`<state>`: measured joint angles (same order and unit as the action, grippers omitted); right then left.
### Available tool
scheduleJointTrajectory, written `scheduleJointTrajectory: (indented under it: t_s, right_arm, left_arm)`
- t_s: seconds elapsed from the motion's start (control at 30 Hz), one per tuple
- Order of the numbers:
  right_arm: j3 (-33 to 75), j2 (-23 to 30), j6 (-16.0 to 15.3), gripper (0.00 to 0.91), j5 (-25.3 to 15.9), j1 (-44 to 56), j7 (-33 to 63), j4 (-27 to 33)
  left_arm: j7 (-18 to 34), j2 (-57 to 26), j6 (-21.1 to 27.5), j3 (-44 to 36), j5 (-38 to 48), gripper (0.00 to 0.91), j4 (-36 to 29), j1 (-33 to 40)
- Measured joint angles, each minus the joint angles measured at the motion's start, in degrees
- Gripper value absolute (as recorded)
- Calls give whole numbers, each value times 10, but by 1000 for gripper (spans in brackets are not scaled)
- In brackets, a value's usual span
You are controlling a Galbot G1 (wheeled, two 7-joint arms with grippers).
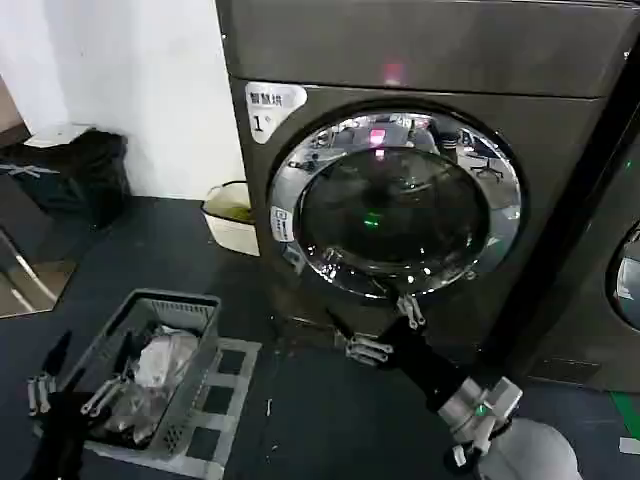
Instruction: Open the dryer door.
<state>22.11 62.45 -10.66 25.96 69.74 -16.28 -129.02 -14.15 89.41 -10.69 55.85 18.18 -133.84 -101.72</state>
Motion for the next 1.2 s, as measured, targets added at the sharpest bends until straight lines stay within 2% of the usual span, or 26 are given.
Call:
scheduleJointTrajectory:
  t_s: [0.17,0.37,0.57,0.73,0.8,0.9,1.2]
  right_arm:
    - [-27,-16,-21,907,51,-67,0,61]
    - [-77,-30,-28,907,69,-178,-35,153]
    - [-143,-19,-18,907,63,-275,-70,246]
    - [-198,-1,5,907,34,-342,-74,313]
    - [-217,6,6,907,34,-364,-70,337]
    - [-247,20,27,907,35,-396,-72,376]
    - [-301,62,35,907,35,-464,-68,473]
  left_arm:
    - [18,0,72,-1,-5,907,-18,4]
    - [17,4,87,3,4,907,-36,4]
    - [17,5,96,8,12,907,-53,0]
    - [2,6,97,12,11,907,-53,-9]
    - [-6,6,101,11,11,907,-55,-13]
    - [-14,7,104,11,8,907,-55,-12]
    - [-13,6,113,11,4,907,-42,-10]
